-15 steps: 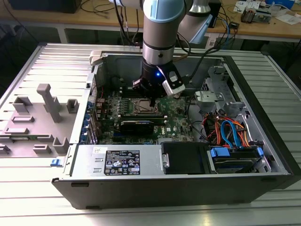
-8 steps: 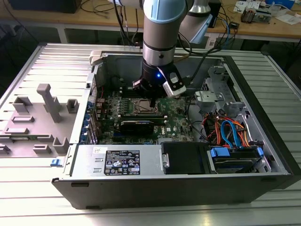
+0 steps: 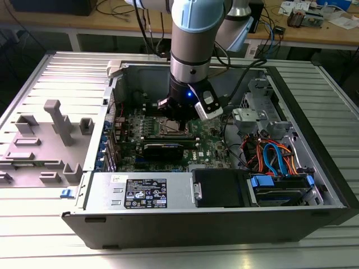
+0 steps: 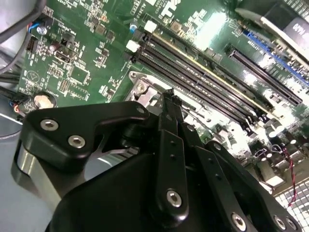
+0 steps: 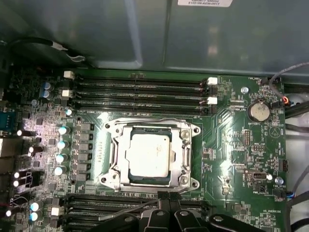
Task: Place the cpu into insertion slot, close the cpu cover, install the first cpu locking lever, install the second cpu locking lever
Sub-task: 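Install the second cpu locking lever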
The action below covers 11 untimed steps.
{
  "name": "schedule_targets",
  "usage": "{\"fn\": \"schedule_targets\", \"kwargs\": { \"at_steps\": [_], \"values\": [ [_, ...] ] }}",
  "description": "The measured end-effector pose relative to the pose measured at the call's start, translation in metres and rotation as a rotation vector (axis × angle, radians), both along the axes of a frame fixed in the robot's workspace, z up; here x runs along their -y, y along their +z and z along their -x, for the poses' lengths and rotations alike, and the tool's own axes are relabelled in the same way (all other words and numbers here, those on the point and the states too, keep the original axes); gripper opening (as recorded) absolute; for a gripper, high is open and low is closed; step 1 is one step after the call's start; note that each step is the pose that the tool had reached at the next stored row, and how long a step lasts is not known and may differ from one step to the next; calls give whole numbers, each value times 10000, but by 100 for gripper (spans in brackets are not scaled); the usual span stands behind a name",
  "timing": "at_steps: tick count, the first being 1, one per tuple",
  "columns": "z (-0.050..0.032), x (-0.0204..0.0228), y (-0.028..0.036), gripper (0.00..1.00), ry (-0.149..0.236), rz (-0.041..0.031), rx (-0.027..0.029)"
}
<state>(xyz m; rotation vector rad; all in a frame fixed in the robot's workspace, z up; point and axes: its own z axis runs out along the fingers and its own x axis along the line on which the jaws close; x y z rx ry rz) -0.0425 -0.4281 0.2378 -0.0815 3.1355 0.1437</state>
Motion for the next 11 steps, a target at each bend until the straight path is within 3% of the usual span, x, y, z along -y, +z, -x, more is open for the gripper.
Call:
{"fn": "schedule_targets", "kwargs": {
  "at_steps": [2, 4, 7, 11],
  "values": [
    [2, 7, 0, 11, 1, -122, -42],
    [10, 12, -2, 11, -1, -212, -135],
    [34, 78, -7, 11, -1, -233, -171],
    [101, 82, -37, 11, 0, -232, -182]
  ]
}}
